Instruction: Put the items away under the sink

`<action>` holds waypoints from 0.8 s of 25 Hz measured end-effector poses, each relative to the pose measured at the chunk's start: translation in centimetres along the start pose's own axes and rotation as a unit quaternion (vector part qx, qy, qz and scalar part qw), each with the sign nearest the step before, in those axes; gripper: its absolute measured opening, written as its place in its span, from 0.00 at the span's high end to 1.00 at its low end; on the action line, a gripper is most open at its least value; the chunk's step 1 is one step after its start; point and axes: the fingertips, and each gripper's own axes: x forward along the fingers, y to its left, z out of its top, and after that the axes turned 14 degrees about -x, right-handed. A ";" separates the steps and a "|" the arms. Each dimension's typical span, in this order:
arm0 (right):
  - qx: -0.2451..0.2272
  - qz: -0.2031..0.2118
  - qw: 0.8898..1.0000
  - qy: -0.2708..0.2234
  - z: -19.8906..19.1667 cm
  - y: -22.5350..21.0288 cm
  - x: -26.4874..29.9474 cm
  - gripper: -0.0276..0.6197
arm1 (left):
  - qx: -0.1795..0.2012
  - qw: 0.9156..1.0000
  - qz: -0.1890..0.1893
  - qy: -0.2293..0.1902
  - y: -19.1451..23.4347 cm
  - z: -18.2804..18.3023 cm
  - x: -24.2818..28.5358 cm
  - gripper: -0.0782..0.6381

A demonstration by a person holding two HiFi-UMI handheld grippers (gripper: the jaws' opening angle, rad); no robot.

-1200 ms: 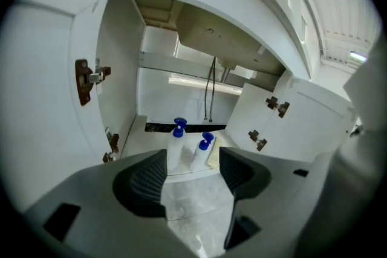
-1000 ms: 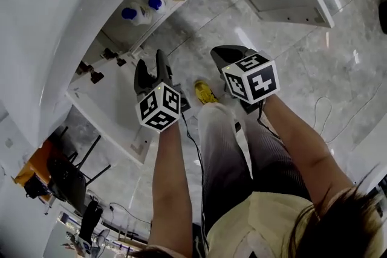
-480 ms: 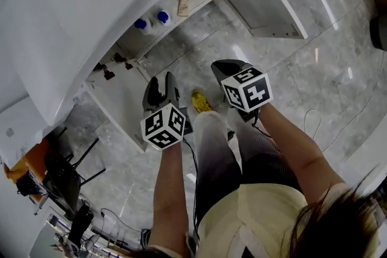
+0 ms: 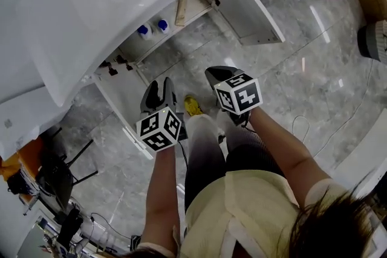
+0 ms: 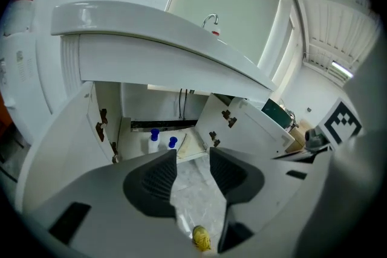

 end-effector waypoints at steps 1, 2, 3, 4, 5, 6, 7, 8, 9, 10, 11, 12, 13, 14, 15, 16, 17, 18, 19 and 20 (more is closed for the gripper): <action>-0.003 -0.001 1.000 -0.001 0.3 0.3 -0.5 0.92 | -0.001 1.000 -0.004 0.002 -0.3 0.1 -0.6 0.61; -0.005 -0.002 1.000 -0.002 0.6 0.6 -1.0 0.92 | 0.000 1.000 -0.007 0.004 -0.5 0.3 -1.3 0.61; -0.008 -0.003 1.000 -0.002 0.8 0.8 -1.4 0.92 | 0.002 1.000 -0.010 0.005 -0.6 0.4 -1.9 0.61; -0.011 -0.005 1.000 -0.003 1.1 1.1 -1.9 0.92 | 0.004 1.000 -0.012 0.006 -0.7 0.5 -2.6 0.61; -0.012 -0.006 1.000 -0.004 1.3 1.3 -2.3 0.92 | 0.005 1.000 -0.014 0.006 -0.8 0.6 -3.1 0.62; -0.014 -0.007 1.000 -0.005 1.6 1.5 -2.7 0.92 | 0.004 1.000 -0.015 0.007 -0.8 0.7 -3.6 0.62; -0.016 -0.008 1.000 -0.006 2.0 1.6 -3.0 0.92 | 0.001 1.000 -0.016 0.008 -0.8 0.9 -4.0 0.63; -0.018 -0.009 1.000 -0.007 2.3 1.7 -3.4 0.92 | -0.003 1.000 -0.016 0.008 -0.9 1.0 -4.4 0.64; -0.021 -0.010 1.000 -0.008 2.6 1.7 -3.9 0.92 | -0.007 1.000 -0.016 0.007 -1.0 1.1 -4.7 0.65; -0.023 -0.012 1.000 -0.009 2.8 1.7 -4.3 0.92 | -0.010 1.000 -0.016 0.006 -1.1 1.2 -4.9 0.67; -0.025 -0.014 1.000 -0.011 3.1 1.8 -4.6 0.92 | -0.012 1.000 -0.017 0.005 -1.1 1.3 -5.2 0.69; -0.027 -0.015 0.999 -0.013 3.5 1.9 -5.0 0.92 | -0.013 1.000 -0.018 0.004 -1.2 1.4 -5.4 0.70; -0.028 -0.016 0.999 -0.016 3.8 2.1 -5.2 0.92 | -0.015 1.000 -0.020 0.004 -1.1 1.6 -5.7 0.70; -0.029 -0.016 0.999 -0.019 4.0 2.4 -5.5 0.92 | -0.017 1.000 -0.022 0.005 -1.1 1.6 -6.0 0.71; -0.030 -0.015 0.999 -0.020 4.2 2.8 -5.7 0.92 | -0.019 1.000 -0.023 0.006 -1.1 1.7 -6.4 0.71; -0.031 -0.015 0.999 -0.022 4.4 3.1 -6.0 0.92 | -0.021 0.999 -0.024 0.007 -1.1 1.8 -6.8 0.72; -0.032 -0.014 0.999 -0.023 4.5 3.4 -6.2 0.92 | -0.022 0.999 -0.025 0.008 -1.2 1.8 -7.2 0.72; -0.033 -0.014 0.999 -0.024 4.6 3.7 -6.5 0.92 | -0.022 0.999 -0.026 0.008 -1.3 1.8 -7.6 0.73; -0.035 -0.013 0.999 -0.025 4.8 4.0 -6.7 0.92 | -0.022 0.999 -0.025 0.008 -1.4 1.9 -7.9 0.73; -0.036 -0.012 0.999 -0.026 4.9 4.3 -6.9 0.92 | -0.022 0.999 -0.023 0.008 -1.5 1.9 -8.3 0.74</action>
